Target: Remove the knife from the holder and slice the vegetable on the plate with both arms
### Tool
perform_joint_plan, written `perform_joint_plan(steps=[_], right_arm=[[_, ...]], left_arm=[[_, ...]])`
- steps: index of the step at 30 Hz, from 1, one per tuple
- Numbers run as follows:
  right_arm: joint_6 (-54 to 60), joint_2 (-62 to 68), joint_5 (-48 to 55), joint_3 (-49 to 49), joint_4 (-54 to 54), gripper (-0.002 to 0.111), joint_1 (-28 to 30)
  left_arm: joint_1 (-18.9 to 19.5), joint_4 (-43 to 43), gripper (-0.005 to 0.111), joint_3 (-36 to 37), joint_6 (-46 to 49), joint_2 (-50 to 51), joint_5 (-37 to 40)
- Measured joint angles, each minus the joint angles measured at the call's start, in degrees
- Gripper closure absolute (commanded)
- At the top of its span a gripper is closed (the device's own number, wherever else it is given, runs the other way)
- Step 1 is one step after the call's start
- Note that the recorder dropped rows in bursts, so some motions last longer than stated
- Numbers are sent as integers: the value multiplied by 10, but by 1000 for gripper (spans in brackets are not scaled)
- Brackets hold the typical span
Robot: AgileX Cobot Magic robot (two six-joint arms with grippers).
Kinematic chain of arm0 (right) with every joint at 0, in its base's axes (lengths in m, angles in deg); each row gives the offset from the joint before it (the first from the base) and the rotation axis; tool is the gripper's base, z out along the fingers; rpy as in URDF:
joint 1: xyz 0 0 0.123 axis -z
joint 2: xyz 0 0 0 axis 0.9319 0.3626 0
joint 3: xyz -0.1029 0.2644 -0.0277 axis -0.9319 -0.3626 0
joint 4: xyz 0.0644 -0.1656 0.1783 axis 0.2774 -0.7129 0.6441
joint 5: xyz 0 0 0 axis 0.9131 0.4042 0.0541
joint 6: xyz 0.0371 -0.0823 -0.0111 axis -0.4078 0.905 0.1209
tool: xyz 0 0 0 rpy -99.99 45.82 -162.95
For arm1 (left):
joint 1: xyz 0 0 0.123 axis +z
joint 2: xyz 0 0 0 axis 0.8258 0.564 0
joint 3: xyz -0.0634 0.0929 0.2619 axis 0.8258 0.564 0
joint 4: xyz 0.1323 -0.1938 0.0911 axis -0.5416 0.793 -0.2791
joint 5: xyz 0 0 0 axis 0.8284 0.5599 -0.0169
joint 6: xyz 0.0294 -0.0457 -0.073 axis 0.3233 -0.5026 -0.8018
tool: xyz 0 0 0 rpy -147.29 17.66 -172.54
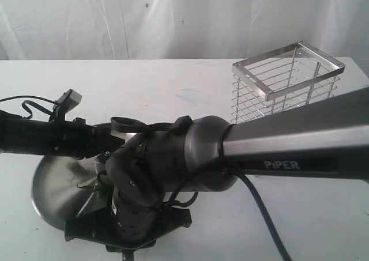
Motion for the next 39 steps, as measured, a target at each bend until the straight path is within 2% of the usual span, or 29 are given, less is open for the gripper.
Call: perform_joint_plan(steps=[3,7,15,22,31,39], right_arm=[[0,0,-2,0,0,108,0],[0,0,-6,0,0,108,0],[0,0,-7,0,0,108,0],[0,0,-7,0,0,108,0],[0,-1,-7,0,2,108,0],[0,-2,1,0,4,108,0]], left_arm=[[-1,-54,107,-2,-33,-11,26],[-5,-98,107,-2,-59,-11,23],[-5,-93,107,-2,-63,-11,28],[-5,-74,107,-2,-59,-11,-4],[-51,-74,107,-2,-38,-11,-57],[-60,-83,107,-6,-40,-12,-84]])
